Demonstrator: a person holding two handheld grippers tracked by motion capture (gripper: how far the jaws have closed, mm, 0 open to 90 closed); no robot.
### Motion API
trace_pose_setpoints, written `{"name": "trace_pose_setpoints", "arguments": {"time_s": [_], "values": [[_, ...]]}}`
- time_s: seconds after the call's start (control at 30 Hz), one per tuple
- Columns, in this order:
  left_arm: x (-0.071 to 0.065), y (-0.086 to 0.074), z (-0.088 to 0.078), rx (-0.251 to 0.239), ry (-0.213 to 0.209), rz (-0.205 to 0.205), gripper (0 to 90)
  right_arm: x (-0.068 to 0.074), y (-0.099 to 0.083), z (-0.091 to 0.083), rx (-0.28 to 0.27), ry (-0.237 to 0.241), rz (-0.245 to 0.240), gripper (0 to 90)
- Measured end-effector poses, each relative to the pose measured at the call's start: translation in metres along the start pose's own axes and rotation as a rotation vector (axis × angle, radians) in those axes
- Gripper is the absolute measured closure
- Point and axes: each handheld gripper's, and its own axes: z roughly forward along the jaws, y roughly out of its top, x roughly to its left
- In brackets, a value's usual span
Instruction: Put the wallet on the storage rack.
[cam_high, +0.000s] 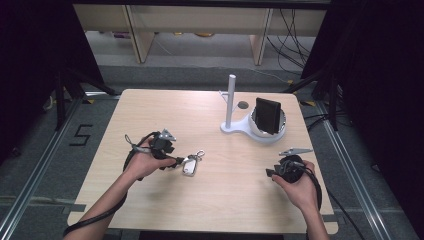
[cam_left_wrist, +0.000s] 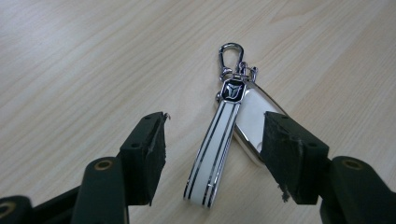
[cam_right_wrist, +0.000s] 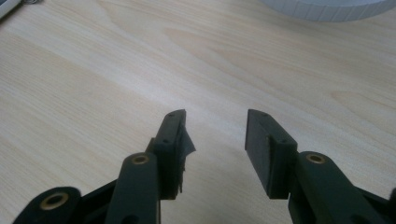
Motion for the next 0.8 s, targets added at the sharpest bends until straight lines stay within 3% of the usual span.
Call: {"name": "trace_pose_setpoints", "arguments": {"time_s": [0.2,0.47,0.57,0.6,0.8], "values": [[-0.002,0.014,0.008,0.036,-0.025,0.007,41.5,0.000,-0.001,0.004,-0.038,0.014,-0.001,58.9],[-0.003,0.029,0.015,0.064,-0.032,0.024,41.0,0.000,-0.001,0.003,-0.011,-0.002,0.008,58.8],[-0.003,0.033,0.019,0.064,-0.030,0.010,41.0,0.000,-0.001,0.003,-0.003,0.004,0.008,58.6],[-0.002,0.034,0.018,0.076,-0.033,0.021,41.0,-0.002,-0.001,0.003,0.006,0.062,0.000,58.6],[-0.002,0.043,0.023,0.070,-0.032,0.007,40.9,-0.002,-0.001,0.004,0.014,0.062,-0.006,58.4]]}}
